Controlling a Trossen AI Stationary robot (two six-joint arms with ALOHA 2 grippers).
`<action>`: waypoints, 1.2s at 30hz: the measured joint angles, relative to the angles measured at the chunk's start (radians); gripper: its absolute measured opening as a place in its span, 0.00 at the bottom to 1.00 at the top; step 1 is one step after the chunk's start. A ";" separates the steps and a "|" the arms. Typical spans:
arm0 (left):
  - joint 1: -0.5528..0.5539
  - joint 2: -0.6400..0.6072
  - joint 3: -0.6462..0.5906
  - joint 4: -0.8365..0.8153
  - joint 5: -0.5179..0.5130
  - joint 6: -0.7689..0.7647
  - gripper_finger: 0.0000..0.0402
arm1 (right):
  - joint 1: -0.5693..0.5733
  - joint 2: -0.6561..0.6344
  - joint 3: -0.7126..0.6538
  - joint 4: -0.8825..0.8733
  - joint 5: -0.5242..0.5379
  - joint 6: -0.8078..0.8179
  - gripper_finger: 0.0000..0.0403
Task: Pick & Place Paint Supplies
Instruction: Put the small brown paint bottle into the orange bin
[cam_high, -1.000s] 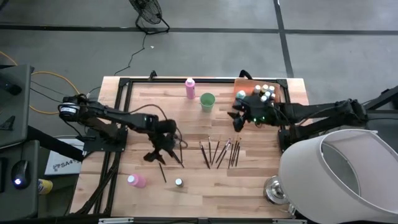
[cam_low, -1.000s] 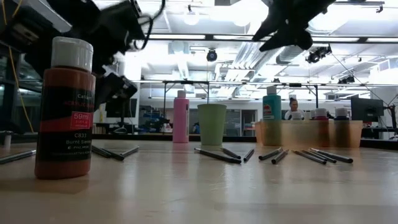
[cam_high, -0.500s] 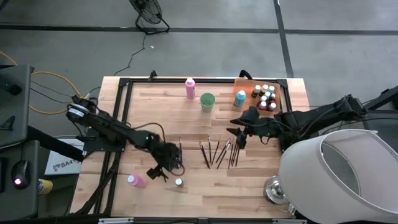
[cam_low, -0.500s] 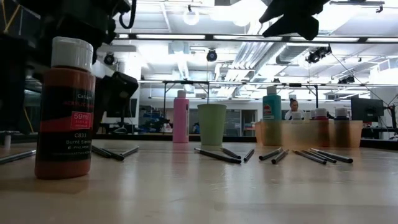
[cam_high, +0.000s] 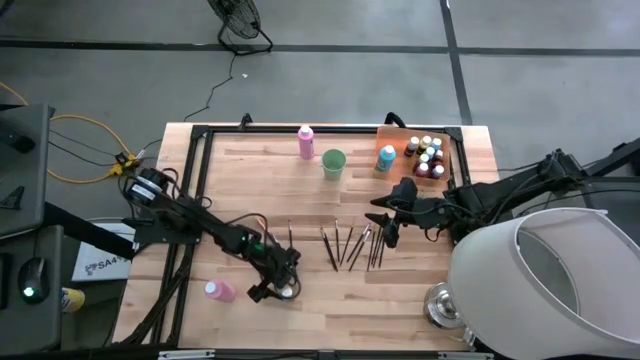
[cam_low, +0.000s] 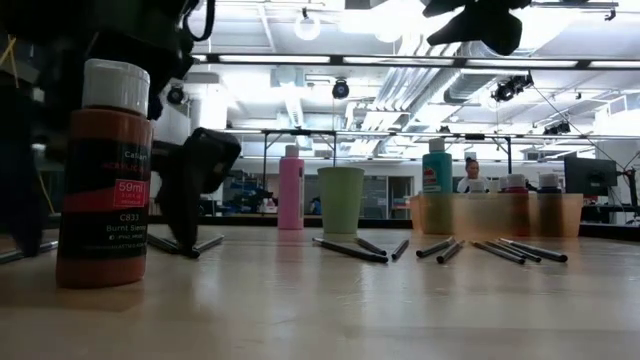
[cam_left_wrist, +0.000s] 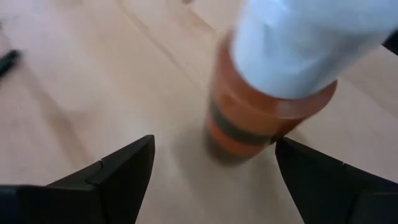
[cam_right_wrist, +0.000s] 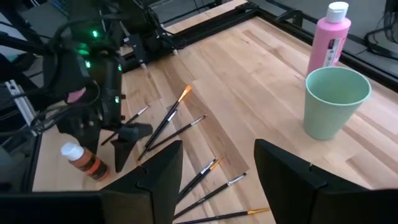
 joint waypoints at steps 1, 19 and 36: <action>-0.001 0.015 0.000 0.015 -0.001 0.000 0.82 | 0.003 0.000 0.000 0.000 0.000 0.000 0.48; -0.011 0.061 0.000 0.130 -0.017 -0.135 0.63 | 0.007 0.000 0.000 -0.018 0.001 0.023 0.48; -0.010 0.057 0.034 0.142 -0.127 -0.445 0.27 | 0.007 0.000 0.000 -0.019 0.006 0.049 0.48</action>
